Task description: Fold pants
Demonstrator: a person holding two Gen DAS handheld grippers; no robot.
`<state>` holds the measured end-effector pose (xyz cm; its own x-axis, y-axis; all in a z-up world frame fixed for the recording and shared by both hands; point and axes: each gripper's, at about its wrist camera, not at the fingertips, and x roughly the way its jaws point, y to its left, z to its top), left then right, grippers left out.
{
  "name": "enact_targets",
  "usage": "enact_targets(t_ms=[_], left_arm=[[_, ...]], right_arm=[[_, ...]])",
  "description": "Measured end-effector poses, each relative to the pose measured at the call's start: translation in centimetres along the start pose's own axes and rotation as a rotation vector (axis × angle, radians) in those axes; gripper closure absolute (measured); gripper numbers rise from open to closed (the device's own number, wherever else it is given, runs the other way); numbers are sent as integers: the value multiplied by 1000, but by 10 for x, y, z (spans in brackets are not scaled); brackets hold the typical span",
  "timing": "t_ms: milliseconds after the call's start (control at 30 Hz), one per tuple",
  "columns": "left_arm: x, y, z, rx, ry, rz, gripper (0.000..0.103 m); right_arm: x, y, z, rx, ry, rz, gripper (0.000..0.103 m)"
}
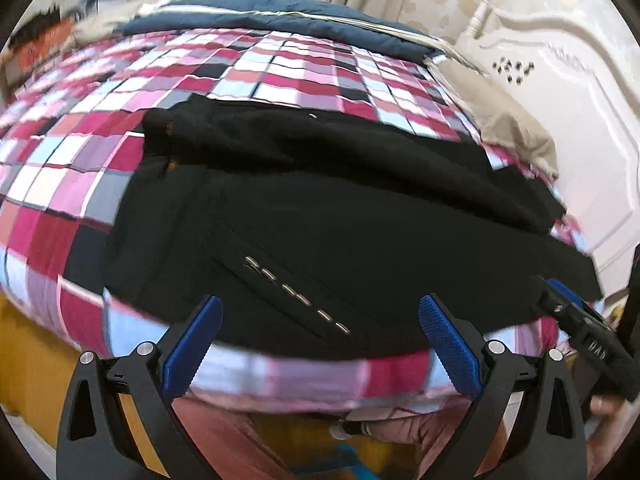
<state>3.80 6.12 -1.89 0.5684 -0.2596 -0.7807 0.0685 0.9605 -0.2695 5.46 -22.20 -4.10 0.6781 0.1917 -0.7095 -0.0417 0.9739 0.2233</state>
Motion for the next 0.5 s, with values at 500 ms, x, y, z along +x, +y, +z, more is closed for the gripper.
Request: enact_targets(t_ms=[500], left_arm=[[101, 188, 164, -84, 116, -191, 5]], right_arm=[[113, -12, 181, -166, 75, 261, 2]])
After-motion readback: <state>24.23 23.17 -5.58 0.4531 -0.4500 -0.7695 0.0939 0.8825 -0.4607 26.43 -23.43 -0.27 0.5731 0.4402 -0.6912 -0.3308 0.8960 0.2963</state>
